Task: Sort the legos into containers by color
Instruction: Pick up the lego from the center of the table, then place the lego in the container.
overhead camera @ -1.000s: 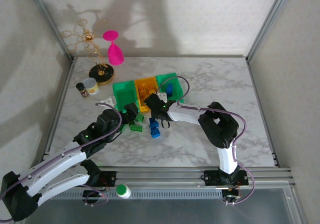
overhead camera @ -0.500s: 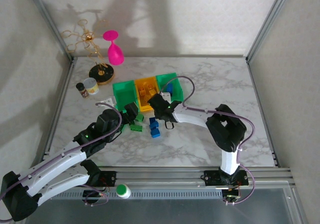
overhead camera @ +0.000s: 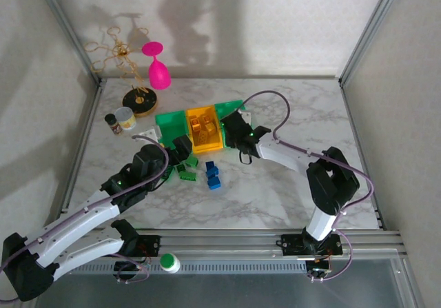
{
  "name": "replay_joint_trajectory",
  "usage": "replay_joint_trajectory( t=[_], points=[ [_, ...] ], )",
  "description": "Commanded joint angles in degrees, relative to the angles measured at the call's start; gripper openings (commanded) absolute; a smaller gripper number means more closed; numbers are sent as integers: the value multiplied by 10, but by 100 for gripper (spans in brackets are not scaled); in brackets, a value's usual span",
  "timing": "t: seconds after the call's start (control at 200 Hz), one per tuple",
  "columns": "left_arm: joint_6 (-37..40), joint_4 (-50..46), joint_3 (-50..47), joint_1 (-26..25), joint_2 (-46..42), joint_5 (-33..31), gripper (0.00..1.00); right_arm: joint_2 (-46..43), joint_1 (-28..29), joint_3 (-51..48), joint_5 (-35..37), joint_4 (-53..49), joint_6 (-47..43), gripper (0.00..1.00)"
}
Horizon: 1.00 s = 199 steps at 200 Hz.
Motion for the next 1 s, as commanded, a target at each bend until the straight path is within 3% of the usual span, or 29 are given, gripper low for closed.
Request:
replay_joint_trajectory(
  t=[0.0, 0.761, 0.991],
  points=[
    [12, 9, 22, 6, 7, -15, 100, 26, -16, 34, -7, 10, -28, 41],
    [11, 14, 22, 7, 28, -21, 100, 163, -68, 156, -44, 24, -68, 40],
    [15, 21, 29, 7, 38, -22, 100, 171, -70, 162, -47, 26, -73, 46]
  ],
)
